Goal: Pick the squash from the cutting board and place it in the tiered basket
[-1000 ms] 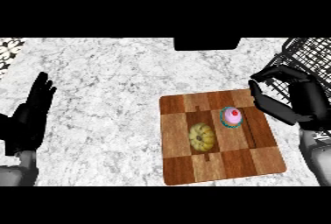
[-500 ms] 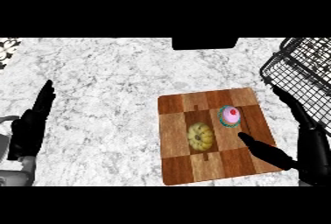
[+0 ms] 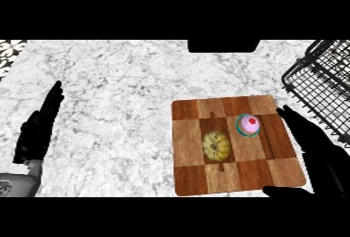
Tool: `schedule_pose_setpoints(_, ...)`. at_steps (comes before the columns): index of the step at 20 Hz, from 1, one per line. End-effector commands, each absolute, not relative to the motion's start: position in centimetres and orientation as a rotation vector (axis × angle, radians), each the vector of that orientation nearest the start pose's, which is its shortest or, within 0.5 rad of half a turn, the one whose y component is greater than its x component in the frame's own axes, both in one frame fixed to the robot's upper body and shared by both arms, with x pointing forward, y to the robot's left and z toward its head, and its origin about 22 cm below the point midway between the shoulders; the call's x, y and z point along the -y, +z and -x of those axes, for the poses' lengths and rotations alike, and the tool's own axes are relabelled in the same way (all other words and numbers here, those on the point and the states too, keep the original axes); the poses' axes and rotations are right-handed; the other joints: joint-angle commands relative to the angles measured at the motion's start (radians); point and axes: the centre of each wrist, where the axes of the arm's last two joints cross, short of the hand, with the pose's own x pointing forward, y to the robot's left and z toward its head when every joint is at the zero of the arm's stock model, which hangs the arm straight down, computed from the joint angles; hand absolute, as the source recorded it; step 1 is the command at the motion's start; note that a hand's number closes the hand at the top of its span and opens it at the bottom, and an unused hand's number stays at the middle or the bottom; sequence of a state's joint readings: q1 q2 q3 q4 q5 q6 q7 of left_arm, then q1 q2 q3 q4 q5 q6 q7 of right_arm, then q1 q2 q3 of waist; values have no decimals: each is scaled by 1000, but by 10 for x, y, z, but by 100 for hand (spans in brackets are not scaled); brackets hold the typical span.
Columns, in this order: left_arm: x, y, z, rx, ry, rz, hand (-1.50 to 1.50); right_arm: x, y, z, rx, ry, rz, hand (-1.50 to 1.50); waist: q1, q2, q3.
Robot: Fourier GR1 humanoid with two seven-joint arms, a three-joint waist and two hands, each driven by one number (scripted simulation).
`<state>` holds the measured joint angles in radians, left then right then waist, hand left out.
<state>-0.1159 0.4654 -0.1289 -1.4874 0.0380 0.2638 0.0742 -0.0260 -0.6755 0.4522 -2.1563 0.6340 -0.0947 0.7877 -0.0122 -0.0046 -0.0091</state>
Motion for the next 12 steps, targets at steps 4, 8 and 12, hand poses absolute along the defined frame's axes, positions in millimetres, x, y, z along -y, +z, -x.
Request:
schedule_pose_setpoints(4,-286,42,-291,1555,-255,-446,0,150,168,-188,1186,890,1039,-150,28,8,3)
schedule_pose_setpoints(8,-297,46,-282,1558,-259,-433,0,124,166,-208,1060,877,1031,-150,39,4,4)
schedule_pose_setpoints(12,-285,27,-280,1539,-246,-431,0,97,147,-214,972,889,1003,-150,24,4,5)
